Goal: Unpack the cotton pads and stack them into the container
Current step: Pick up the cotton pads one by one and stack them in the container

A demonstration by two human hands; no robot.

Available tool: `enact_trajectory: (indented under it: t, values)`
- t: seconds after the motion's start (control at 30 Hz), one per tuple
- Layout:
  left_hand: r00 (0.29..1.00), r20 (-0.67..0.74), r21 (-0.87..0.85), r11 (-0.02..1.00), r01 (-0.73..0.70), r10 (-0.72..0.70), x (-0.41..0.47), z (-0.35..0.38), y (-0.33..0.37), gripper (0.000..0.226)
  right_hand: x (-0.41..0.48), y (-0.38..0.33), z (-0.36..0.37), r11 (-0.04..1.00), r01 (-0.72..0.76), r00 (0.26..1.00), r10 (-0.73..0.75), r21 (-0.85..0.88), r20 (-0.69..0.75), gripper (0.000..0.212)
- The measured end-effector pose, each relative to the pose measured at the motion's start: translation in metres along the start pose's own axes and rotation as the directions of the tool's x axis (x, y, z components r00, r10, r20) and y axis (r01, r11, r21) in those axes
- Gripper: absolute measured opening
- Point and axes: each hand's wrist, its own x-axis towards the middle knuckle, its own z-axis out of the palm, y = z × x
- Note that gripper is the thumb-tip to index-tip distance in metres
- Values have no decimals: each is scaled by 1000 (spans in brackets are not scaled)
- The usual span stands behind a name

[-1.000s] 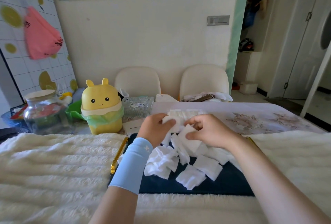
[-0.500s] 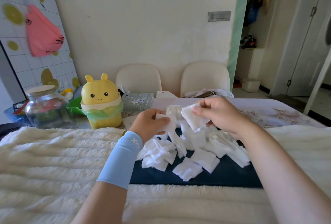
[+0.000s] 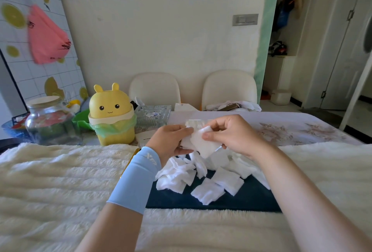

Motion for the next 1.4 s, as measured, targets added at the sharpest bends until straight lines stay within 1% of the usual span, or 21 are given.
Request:
enact_trajectory:
  t: [0.07, 0.13, 0.2, 0.27, 0.3, 0.37, 0.5, 0.6, 0.63, 0.7, 0.73, 0.8, 0.87, 0.9, 0.97, 1.03, 1.07, 1.17, 1.33, 1.4]
  values:
    - [999, -39, 70, 998, -9, 12, -1, -2, -1, 12, -2, -2, -3, 1000, 5, 1000, -5, -7, -14, 7]
    - [997, -73, 156, 988, -21, 33, -2, -4, -1, 6, -5, -7, -7, 998, 8, 1000, -8, 56, -1, 6]
    - [998, -54, 219, 975, -26, 39, -4, -4, 2, 8, -8, -13, -10, 991, 2, 999, -9, 133, 54, 8]
    - [999, -7, 282, 959, -38, 42, -6, -3, 5, 16, -10, -17, -9, 988, 1, 995, -16, 154, 94, 11]
    - [999, 19, 289, 956, -45, 41, -6, -2, 6, 18, -10, -19, -7, 990, 1, 995, -15, 141, 99, 12]
    - [997, 67, 238, 970, -50, 35, -8, -1, 7, 17, -10, -20, -4, 996, -4, 996, -4, 88, 91, 15]
    - [995, 97, 168, 985, -29, 13, -9, -2, 9, 20, -8, -19, 2, 1000, 11, 998, -12, 12, 64, 16]
    - [990, 141, 86, 996, -14, 1, -10, -2, 12, 38, -7, -17, 6, 1000, -6, 999, 6, 10, 38, 20]
    - [986, 168, 102, 994, -29, 12, -10, -4, 13, 41, -7, -17, 6, 1000, -14, 999, 13, 22, 32, 23]
    - [975, 219, 222, 970, -94, 44, -11, -7, 13, 31, -9, -18, 5, 998, -45, 997, 43, 44, 58, 28]
    - [970, 239, 279, 954, -112, 44, -12, -8, 13, 27, -10, -18, 4, 997, -65, 994, 62, 39, 89, 27]
    - [970, 240, 327, 938, -111, 31, -9, -9, 11, 33, -10, -17, 2, 995, -97, 987, 94, 18, 127, 21]
    - [981, 186, 283, 954, -103, 50, -6, -8, 10, 36, -8, -13, 1, 992, -120, 988, 115, 42, 102, 14]
    - [986, 154, 221, 970, -99, 65, -5, -7, 9, 35, -7, -12, 0, 988, -136, 988, 129, 80, 84, 15]
    - [991, 113, 29, 997, -74, 71, -2, -5, 6, 30, -4, -9, -1, 969, -168, 985, 159, 181, 63, 15]
    - [992, 120, -131, 991, -32, 48, -1, -3, 3, 25, -3, -8, -1, 954, -173, 985, 166, 243, 48, 13]
    - [991, 133, -161, 987, -11, 33, -1, -1, 1, 25, -3, -7, -1, 955, -168, 986, 165, 246, 33, 14]
    - [985, 171, -152, 988, 18, 9, -1, -1, -1, 27, -1, -4, -2, 961, -159, 986, 166, 226, -12, 15]
    - [990, 138, -107, 994, -18, 33, -1, -1, -2, 21, -1, -1, -5, 964, -158, 987, 162, 214, 0, 12]
    - [993, 111, -111, 994, -24, 36, 0, -1, -3, 19, -2, 0, -6, 985, -120, 993, 120, 124, 5, 12]
